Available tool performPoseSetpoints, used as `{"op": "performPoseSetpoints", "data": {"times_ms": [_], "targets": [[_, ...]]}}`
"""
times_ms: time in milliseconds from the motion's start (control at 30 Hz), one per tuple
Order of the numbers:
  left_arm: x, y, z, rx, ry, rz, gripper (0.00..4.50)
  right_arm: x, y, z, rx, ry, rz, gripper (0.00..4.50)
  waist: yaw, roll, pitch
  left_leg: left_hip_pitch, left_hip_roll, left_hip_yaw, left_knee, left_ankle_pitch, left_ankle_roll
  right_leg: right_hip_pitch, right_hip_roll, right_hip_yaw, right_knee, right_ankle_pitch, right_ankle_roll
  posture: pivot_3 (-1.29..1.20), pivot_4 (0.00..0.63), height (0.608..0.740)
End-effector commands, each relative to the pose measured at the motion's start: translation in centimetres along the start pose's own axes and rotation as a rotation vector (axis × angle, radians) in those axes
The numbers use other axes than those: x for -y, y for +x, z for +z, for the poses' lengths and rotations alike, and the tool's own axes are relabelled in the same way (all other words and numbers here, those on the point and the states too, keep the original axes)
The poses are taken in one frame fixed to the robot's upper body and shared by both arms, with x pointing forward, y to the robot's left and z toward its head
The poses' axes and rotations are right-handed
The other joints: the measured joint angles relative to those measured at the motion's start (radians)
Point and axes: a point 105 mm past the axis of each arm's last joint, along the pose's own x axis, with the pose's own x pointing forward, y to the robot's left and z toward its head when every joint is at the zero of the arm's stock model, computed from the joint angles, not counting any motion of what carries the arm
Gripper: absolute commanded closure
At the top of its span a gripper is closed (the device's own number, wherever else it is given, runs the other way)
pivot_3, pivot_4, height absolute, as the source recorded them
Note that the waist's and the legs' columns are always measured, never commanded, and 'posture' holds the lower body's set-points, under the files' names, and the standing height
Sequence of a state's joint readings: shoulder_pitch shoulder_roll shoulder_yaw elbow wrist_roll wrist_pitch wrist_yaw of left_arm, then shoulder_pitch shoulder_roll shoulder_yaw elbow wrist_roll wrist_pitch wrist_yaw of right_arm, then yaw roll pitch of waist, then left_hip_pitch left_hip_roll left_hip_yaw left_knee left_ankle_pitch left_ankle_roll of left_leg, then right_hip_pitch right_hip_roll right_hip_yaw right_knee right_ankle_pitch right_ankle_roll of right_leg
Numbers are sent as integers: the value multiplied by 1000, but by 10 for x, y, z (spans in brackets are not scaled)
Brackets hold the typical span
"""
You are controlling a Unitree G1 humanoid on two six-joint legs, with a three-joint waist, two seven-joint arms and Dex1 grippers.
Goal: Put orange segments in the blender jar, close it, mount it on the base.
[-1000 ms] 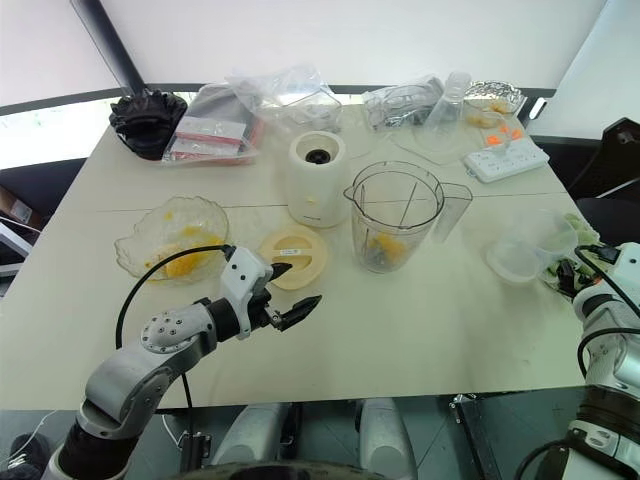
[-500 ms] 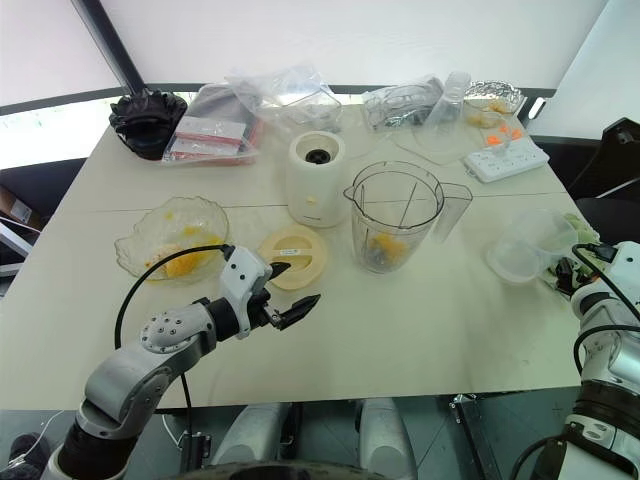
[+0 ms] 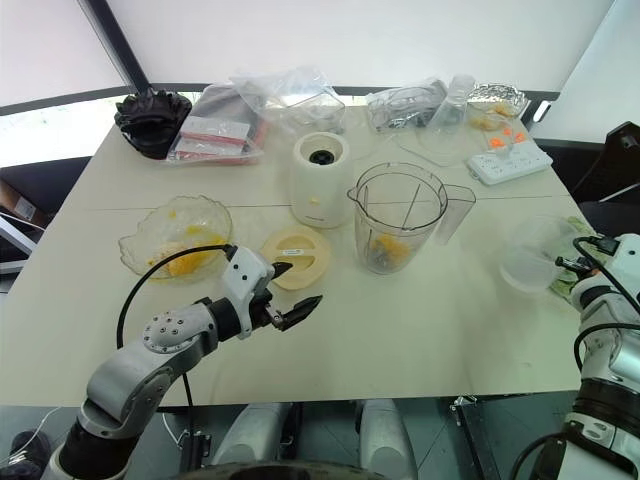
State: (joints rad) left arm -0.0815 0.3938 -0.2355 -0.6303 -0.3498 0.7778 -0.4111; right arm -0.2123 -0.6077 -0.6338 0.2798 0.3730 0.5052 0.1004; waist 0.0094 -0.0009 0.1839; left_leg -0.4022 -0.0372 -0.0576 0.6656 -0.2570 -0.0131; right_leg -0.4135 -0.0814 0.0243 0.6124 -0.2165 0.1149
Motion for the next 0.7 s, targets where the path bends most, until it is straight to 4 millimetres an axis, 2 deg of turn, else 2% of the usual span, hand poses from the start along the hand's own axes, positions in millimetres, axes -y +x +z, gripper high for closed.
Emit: {"op": "performPoseSetpoints", "data": {"times_ms": [33,133,267,400,700], "targets": [[3,-1,11,42,38,-9,0,7,-3,-2,-3,-8,-25,4459,-1,0,0,0,0,0,0,0,0,0,0,0,0,0,0,0,150,740],[2,-2,12,41,43,-9,0,5,-3,-3,-2,2,-21,4459,0,0,0,1,0,0,0,0,0,0,0,0,0,0,0,0,150,740],[0,-1,16,63,58,-10,0,-8,-5,1,34,28,26,4459,-2,0,0,1,0,0,0,0,0,0,0,0,0,0,0,0,150,740],[-5,1,21,97,53,-9,0,-20,-6,12,104,98,66,4459,-6,0,0,1,0,0,0,0,0,0,0,0,0,0,0,0,150,740],[-15,3,25,119,77,2,0,-30,-7,25,214,212,85,4459,-25,1,1,2,1,-1,-3,0,0,0,0,0,0,0,0,0,150,740]]}}
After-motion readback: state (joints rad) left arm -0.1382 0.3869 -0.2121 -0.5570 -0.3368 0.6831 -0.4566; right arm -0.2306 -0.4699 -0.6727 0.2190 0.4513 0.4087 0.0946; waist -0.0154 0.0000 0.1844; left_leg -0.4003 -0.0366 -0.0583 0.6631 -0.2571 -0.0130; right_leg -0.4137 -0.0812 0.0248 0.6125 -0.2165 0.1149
